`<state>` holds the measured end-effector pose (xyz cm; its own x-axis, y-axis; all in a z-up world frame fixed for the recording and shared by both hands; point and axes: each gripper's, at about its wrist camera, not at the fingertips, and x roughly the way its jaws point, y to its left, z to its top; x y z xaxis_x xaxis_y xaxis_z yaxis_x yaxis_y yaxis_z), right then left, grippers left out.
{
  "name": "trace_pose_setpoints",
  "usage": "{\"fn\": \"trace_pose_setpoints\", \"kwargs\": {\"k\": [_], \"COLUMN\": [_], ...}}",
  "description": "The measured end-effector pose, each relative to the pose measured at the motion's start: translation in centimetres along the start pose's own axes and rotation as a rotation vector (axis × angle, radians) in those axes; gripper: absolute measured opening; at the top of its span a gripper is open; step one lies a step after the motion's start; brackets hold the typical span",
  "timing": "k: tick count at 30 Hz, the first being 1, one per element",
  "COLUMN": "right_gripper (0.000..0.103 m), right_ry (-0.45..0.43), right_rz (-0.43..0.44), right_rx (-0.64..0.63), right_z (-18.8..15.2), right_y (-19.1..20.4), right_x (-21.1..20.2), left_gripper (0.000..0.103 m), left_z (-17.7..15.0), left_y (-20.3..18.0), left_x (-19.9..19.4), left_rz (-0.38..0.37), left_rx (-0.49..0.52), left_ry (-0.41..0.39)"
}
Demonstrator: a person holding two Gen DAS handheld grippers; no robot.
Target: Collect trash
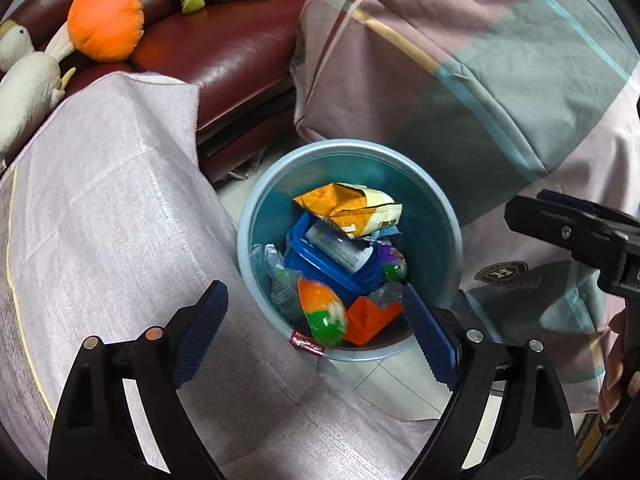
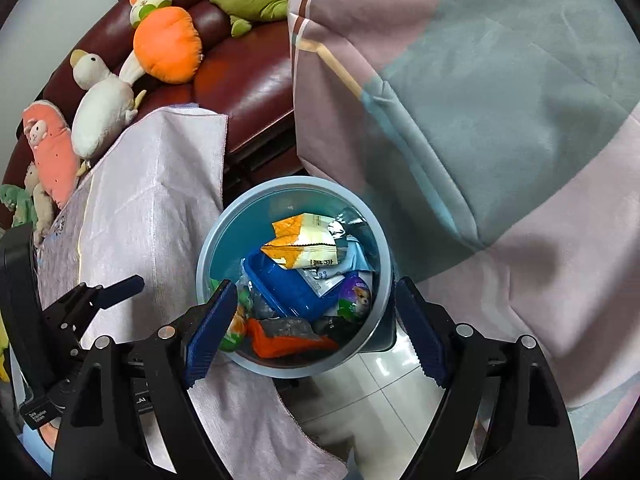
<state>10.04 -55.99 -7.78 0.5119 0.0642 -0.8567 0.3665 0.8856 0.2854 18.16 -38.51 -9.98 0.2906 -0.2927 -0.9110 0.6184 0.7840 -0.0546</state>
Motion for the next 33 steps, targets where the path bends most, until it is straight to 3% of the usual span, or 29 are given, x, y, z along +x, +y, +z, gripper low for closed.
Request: {"fn": "trace_pose_setpoints", "kwargs": {"k": [2,11,33], "right_gripper": [0.085,0.096,0.096], "right_ry": [0.005,0.03,-0.043], "right_rz": [0.0,-0.015,-0.123], "right_rx": [-0.005,-0.075,-0.23], "right_z": [-0.3,-2.0,-10.0], "right_y": [0.1,1.9,8.0], "right_x": [-0.1,-1.7,-9.3], "left_gripper": [0.09,0.099,0.099], "left_z": [-0.3,-2.2,-11.5], "left_y": [0.4,1.8,4.3], "left_x": [-0.4,-3.7,-14.7], "left_rz": [-0.002,0.025,0.067], "left_rx": [-0.018,-0.066,-0.142], "left_ry": [0.0,-0.04,-0.204]}}
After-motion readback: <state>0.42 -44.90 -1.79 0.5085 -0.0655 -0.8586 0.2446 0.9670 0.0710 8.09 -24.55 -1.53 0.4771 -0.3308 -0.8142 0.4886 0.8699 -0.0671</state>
